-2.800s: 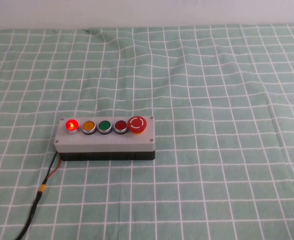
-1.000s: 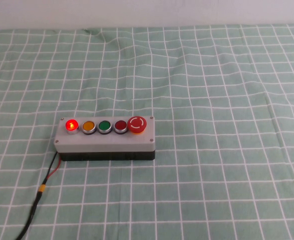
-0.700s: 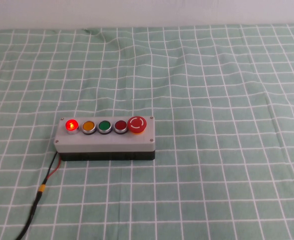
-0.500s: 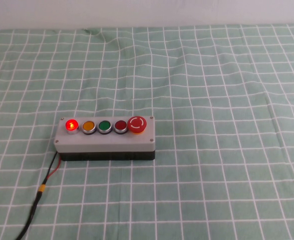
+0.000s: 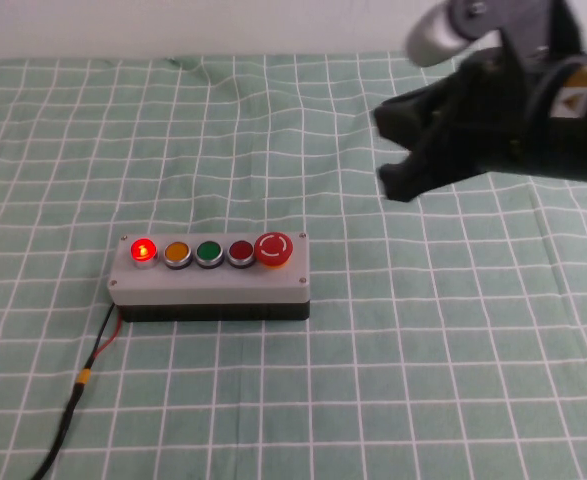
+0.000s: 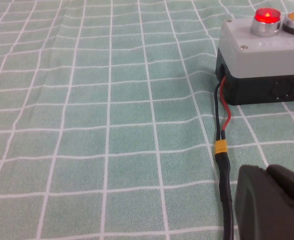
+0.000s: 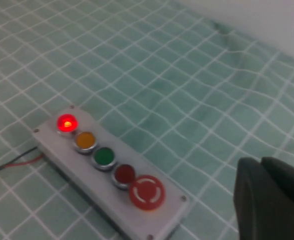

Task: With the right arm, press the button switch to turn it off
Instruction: Press the button to turn off

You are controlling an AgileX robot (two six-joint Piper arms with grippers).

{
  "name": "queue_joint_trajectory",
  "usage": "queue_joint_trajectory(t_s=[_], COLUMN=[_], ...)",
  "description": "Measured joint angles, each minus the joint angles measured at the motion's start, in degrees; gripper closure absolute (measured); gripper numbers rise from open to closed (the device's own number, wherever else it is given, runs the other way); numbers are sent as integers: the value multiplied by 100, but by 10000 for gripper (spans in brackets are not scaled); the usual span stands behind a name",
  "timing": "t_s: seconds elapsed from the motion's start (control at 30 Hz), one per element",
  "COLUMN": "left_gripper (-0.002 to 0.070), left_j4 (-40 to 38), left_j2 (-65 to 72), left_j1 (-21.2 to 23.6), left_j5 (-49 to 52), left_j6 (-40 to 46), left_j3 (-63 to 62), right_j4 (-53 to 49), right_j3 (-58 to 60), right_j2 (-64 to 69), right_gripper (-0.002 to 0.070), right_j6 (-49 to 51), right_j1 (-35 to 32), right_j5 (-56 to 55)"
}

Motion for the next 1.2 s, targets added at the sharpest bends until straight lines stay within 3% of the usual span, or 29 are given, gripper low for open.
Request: queue_joint_trajectory(t_s=[0.5, 1.0, 1.2], left_gripper=[678, 678, 678], left_j4=[0, 0, 0], left_j2=[0, 0, 0], left_j1=[0, 0, 0], left_j5=[0, 0, 0], left_j6=[0, 0, 0], left_j3=[0, 0, 0], right_j4=[454, 732, 802], right_j3=[-2878, -3929, -4104], right_j2=[3248, 5188, 5176], right_gripper=[692, 692, 692], right_j6=[-282, -332, -332], right_j1=[1261, 1372, 1372], right_j5=[-21, -162, -28])
